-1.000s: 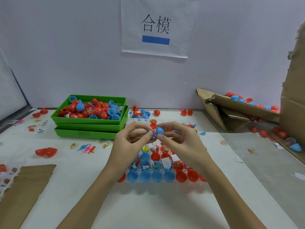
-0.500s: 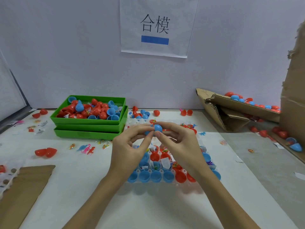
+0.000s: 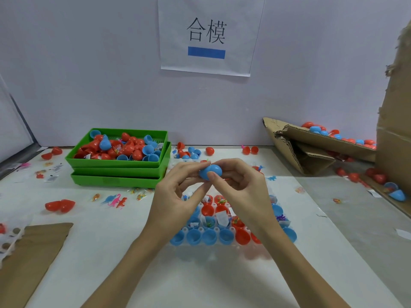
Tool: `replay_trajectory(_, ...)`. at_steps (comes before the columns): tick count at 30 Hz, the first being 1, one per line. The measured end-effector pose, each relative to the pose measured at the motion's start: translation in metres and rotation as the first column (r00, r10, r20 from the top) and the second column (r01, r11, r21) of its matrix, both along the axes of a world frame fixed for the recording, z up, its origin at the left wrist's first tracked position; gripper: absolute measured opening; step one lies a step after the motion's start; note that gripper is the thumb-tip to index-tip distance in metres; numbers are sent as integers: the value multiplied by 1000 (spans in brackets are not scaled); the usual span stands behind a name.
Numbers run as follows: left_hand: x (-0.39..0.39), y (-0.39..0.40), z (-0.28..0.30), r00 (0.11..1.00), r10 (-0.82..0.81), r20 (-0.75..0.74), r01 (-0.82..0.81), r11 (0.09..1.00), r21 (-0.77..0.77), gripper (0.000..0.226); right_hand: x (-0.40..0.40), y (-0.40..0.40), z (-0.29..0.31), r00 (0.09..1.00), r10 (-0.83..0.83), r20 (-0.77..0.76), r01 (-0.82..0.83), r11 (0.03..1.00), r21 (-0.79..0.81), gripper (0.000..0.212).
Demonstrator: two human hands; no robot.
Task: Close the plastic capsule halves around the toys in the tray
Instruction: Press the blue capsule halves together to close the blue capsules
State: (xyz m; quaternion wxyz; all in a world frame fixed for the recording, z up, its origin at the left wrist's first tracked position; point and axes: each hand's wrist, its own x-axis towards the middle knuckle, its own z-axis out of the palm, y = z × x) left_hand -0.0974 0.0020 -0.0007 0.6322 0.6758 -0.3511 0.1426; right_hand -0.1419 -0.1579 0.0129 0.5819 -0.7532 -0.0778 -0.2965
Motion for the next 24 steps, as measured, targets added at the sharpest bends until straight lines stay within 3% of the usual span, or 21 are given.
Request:
replay_trajectory(7, -3, 0, 3, 999, 34, 13, -33, 997, -70, 43, -2, -1, 2, 992, -15, 129, 37, 985, -168, 31)
replay_trajectory(13, -2, 2, 1, 995, 65, 76, -61, 997, -52, 40, 0, 1, 0, 997, 36, 73, -27, 993, -118, 29)
replay_trajectory(21, -4, -1, 2, 997, 59, 47, -57, 997, -51, 39, -1, -8, 0, 973, -55, 225, 148, 894, -422, 32)
replay_trajectory(24, -5, -2, 2, 998, 41, -41, -44, 996, -82, 39, -1, -7, -1, 980, -36, 196, 103, 933, -345, 29)
